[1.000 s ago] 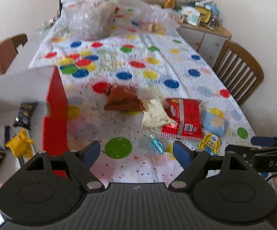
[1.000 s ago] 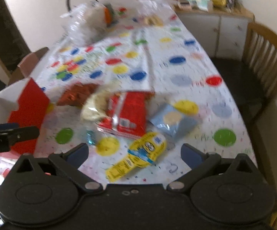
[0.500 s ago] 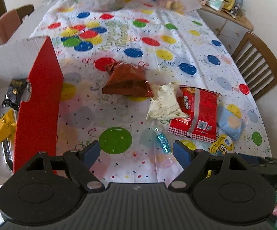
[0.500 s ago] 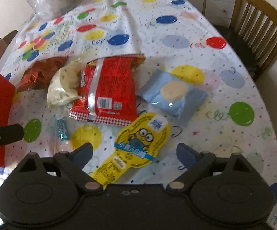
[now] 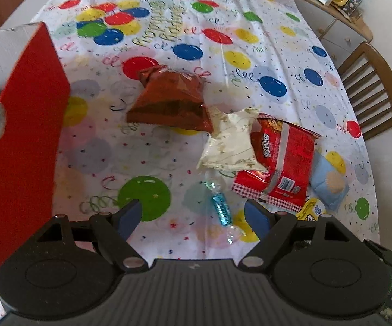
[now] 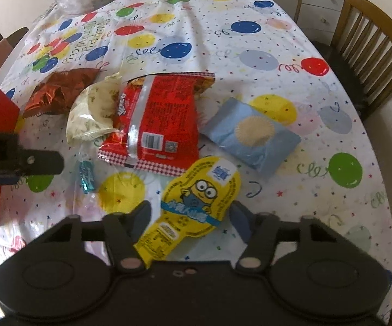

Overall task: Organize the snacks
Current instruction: 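Grasp the yellow Minion yogurt tube with the right tool while the left tool grasps the teal candy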

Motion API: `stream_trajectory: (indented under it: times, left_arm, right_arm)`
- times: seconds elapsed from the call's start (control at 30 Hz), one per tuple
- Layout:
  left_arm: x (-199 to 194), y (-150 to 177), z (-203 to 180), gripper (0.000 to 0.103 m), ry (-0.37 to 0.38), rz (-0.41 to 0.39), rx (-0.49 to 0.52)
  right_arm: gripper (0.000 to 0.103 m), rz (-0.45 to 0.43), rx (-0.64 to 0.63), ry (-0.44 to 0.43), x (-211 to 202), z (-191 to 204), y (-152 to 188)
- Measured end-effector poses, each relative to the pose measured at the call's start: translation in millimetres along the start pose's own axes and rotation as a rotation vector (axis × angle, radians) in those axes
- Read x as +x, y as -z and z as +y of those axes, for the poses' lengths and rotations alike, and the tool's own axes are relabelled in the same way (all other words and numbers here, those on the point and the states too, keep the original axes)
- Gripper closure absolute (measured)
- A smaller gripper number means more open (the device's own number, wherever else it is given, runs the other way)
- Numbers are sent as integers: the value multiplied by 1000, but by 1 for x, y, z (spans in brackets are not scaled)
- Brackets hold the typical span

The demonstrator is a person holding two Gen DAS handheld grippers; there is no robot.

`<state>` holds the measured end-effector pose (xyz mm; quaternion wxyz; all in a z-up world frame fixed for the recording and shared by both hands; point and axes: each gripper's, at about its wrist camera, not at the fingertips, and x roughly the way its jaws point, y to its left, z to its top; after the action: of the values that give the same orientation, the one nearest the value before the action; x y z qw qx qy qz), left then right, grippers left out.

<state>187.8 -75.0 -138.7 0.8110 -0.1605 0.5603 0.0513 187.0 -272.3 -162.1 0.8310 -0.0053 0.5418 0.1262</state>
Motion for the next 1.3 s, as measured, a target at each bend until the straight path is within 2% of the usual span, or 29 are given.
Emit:
stream_trajectory:
  times: [0.13, 0.2, 0.27, 0.4, 0.47, 0.63, 0.77, 1.07, 1.3]
  left_arm:
    - [11, -4, -11, 22, -2, 21, 2]
    - [16, -4, -17, 30, 3, 32, 9]
    - [22, -4, -22, 43, 2, 46, 18]
    - [30, -2, -29, 50, -11, 54, 26]
    - [33, -2, -31, 59, -20, 57, 30]
    - [35, 0, -36, 71, -59, 42, 47]
    - [34, 1, -33, 90, -82, 22, 45]
    - [28, 5, -19, 91, -61, 9, 10]
    - [8, 15, -5, 91, -27, 2, -7]
  right_arm:
    - [54, -6, -15, -23, -3, -10, 2]
    - [54, -10, -17, -29, -4, -16, 3]
    - [54, -10, -10, -42, -6, -21, 3]
    - [54, -15, -3, -60, -9, -29, 3]
    - [54, -16, -2, -65, -11, -31, 2]
    - [54, -19, -3, -72, -12, -34, 3]
    - [54, -22, -5, -77, -14, -35, 3]
    - [54, -38, -10, -88, -25, -33, 7]
    - [54, -54, -28, -98, -41, -27, 12]
